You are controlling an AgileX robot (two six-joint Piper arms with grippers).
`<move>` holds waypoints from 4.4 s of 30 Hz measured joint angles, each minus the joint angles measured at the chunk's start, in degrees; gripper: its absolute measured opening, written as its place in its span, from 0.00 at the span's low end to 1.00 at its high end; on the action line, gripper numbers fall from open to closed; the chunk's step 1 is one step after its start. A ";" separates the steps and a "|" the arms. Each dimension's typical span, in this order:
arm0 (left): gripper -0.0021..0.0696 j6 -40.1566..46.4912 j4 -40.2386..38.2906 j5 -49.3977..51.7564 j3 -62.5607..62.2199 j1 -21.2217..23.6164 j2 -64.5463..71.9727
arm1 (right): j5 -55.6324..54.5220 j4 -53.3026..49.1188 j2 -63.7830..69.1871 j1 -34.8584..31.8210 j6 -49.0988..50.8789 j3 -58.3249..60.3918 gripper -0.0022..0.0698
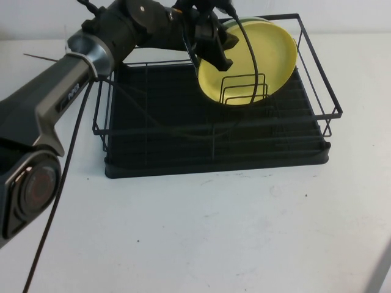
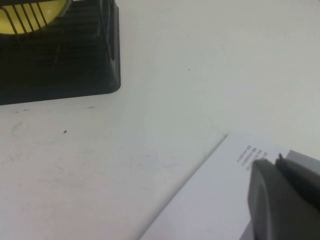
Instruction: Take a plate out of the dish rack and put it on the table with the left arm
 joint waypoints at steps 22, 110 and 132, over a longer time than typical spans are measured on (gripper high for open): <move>0.14 -15.85 -0.09 25.18 -14.84 1.57 -13.92 | 0.00 0.00 0.00 0.00 0.00 0.00 0.00; 0.06 -25.82 10.03 1.13 72.53 3.16 -66.34 | 0.00 0.00 0.00 0.00 0.00 0.00 0.00; 0.03 -44.45 21.20 15.11 77.78 3.16 -72.37 | 0.00 0.00 0.00 0.00 0.00 0.00 0.00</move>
